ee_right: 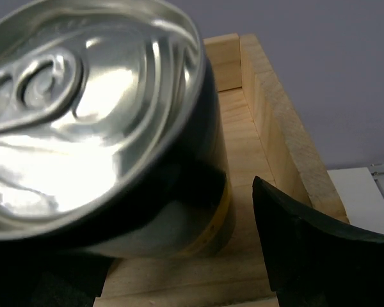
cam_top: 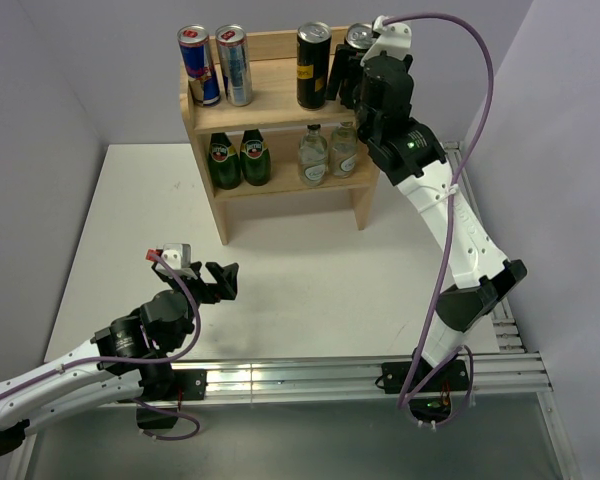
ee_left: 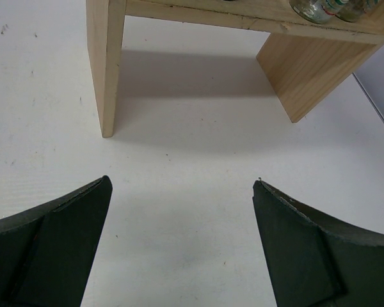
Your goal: Place and organize the beverage onto the shelf
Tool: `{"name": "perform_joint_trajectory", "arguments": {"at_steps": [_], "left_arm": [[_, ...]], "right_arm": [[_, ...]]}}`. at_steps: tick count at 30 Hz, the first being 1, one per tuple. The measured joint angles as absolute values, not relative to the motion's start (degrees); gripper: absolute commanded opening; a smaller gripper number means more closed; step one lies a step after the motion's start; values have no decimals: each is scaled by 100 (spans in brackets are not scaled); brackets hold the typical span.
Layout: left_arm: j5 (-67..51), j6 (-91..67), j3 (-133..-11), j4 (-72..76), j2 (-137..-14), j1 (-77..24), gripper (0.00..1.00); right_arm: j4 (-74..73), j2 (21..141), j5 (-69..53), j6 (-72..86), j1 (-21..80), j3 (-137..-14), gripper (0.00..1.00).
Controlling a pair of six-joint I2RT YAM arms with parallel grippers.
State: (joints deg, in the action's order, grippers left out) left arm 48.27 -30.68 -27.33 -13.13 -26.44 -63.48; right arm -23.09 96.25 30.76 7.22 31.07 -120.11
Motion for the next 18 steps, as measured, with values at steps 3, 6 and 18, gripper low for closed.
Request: {"name": "perform_joint_trajectory", "arguments": {"at_steps": [3, 6, 18], "left_arm": [[4829, -3068, -2733, -1313, -2646, -6348, 99], [4829, -3068, -2733, -1313, -2644, -6348, 99], [4829, -3068, -2733, -1313, -2646, -6348, 98]], "right_arm": [[-2303, 9627, 3079, 722, 3105, -11944, 88], [-2311, 9636, 3079, 722, 3096, -11917, 88], [-2217, 9633, 3100, 738, 3085, -11609, 88]]}}
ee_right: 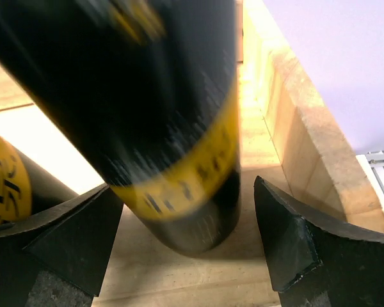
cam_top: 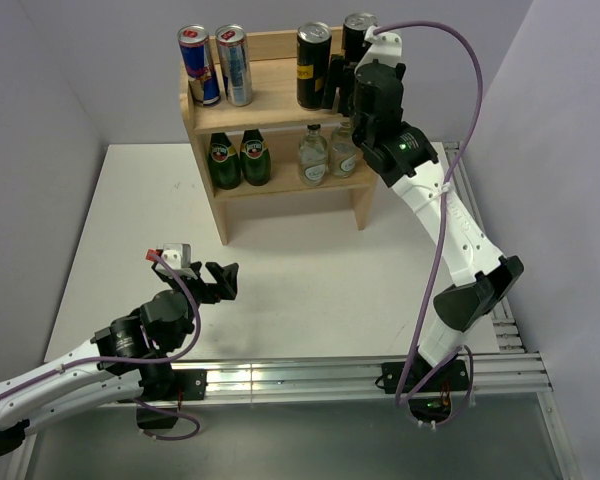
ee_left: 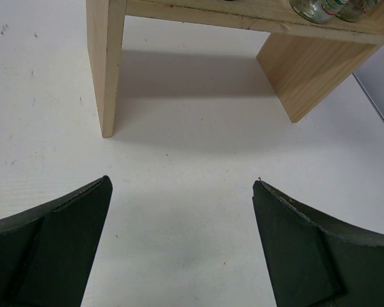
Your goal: Place and organize the beverage onto the shelf
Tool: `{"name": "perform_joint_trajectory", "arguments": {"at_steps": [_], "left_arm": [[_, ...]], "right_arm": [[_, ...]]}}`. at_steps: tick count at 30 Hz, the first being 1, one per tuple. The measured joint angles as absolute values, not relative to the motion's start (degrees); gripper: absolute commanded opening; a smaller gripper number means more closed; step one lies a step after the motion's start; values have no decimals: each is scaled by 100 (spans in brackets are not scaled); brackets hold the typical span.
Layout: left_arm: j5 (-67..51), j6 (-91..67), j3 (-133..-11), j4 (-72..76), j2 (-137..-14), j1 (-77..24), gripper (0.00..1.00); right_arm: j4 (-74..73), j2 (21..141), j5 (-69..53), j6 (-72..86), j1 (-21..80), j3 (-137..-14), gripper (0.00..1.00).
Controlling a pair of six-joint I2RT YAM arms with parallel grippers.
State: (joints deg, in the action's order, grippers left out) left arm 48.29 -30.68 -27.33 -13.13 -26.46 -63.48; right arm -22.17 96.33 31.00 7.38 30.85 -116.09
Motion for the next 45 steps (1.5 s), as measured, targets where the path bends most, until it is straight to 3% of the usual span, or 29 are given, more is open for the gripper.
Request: {"name": "perform_joint_trajectory", "arguments": {"at_steps": [19, 21, 23, 30, 37, 45], "left_arm": [[4831, -3068, -2733, -1313, -2646, -6348, 99], [4834, -3068, -2733, -1313, -2646, -6348, 99], [4836, -3068, -2733, -1313, -2646, -6348, 99], [4836, -3068, -2733, -1310, -2733, -6348, 99], [4845, -3068, -2733, -1315, -2840, -6348, 99], [4856, -3068, -2733, -1310, -2746, -6348, 99]], "right_arm": [[-1951, 7883, 2834, 1339, 3092, -9644, 90], [-1975, 7607, 2703, 1459, 3096, -9347, 94], [-2056, 7258, 2453, 1629, 3146, -8982, 100], [-2473, 5439, 1664, 2073, 4077, -7894, 100], [-2641, 3621, 1142, 2211, 4530, -8106, 100], [-2906, 3124, 1076, 2198, 4528, -8202, 100]]}}
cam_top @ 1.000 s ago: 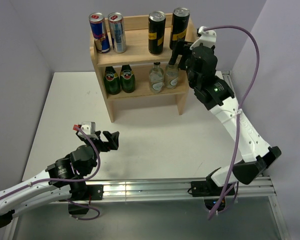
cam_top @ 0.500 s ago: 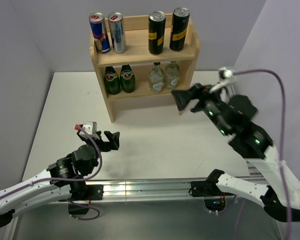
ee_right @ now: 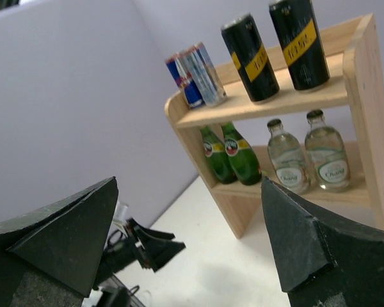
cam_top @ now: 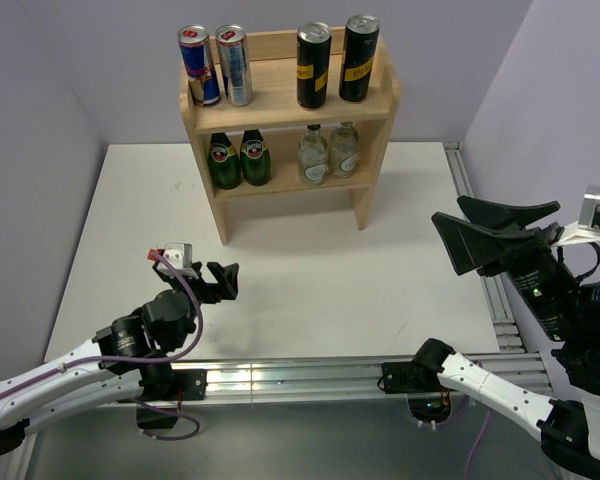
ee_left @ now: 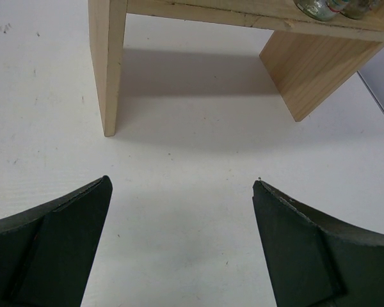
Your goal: Place and organize the beverage onto the shelf
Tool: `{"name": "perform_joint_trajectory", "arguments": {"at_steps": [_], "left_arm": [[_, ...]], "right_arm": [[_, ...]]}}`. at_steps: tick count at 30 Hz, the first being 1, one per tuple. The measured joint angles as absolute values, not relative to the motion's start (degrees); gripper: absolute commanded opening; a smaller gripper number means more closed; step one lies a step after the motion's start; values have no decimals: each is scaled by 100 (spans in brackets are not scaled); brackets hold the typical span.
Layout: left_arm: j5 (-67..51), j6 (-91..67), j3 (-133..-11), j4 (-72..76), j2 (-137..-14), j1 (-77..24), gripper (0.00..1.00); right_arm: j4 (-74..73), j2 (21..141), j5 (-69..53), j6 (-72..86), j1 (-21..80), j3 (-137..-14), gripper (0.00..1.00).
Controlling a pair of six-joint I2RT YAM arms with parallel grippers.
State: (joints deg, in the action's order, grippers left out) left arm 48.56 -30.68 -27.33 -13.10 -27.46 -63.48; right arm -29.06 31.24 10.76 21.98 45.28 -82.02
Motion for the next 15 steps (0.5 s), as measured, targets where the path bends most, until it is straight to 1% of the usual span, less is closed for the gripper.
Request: {"name": "perform_joint_trajectory", "arguments": {"at_steps": [15], "left_arm": [[4856, -3068, -2733, -1306, -2685, -6348, 99]], "right_arm": [[-3146, 3138, 1083, 2161, 4528, -8103, 100]]}}
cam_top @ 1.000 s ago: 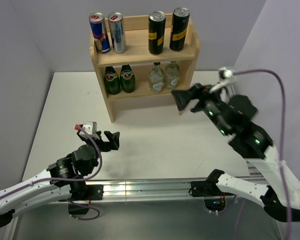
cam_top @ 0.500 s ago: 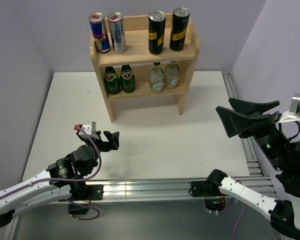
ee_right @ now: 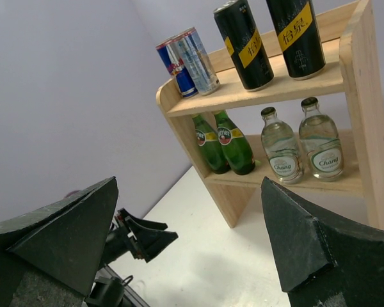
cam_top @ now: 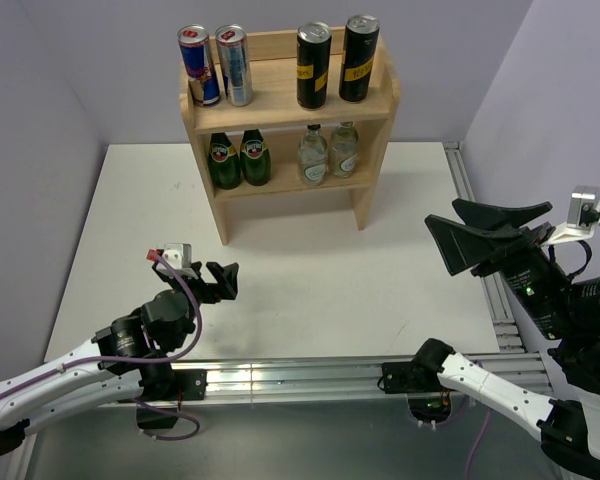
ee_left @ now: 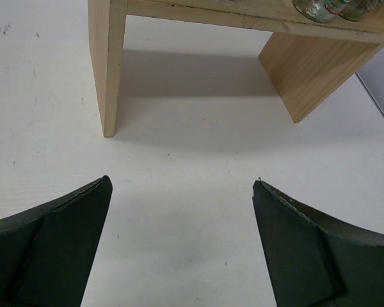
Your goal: Place and organize the beverage onto the shelf
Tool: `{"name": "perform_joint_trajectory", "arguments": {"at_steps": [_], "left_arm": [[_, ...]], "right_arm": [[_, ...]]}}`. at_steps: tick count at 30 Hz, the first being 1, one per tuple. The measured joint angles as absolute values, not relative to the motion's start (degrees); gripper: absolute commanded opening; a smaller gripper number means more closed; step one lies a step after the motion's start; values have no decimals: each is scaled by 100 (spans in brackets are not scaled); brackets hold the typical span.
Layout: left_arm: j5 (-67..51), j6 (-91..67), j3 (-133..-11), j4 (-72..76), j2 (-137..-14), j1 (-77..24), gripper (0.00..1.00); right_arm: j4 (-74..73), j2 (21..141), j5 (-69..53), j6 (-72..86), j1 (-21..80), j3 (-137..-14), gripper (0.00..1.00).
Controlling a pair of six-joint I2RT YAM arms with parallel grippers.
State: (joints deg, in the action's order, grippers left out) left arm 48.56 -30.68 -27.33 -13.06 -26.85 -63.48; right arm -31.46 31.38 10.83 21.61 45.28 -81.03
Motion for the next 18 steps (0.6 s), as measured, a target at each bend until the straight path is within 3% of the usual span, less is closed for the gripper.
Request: {"name": "perform_joint_trajectory", "arguments": {"at_steps": [18], "left_arm": [[4856, -3068, -2733, -1306, -2672, -6348, 99]], "right_arm": [[-3138, 3223, 1079, 2134, 4528, -8095, 100]]}}
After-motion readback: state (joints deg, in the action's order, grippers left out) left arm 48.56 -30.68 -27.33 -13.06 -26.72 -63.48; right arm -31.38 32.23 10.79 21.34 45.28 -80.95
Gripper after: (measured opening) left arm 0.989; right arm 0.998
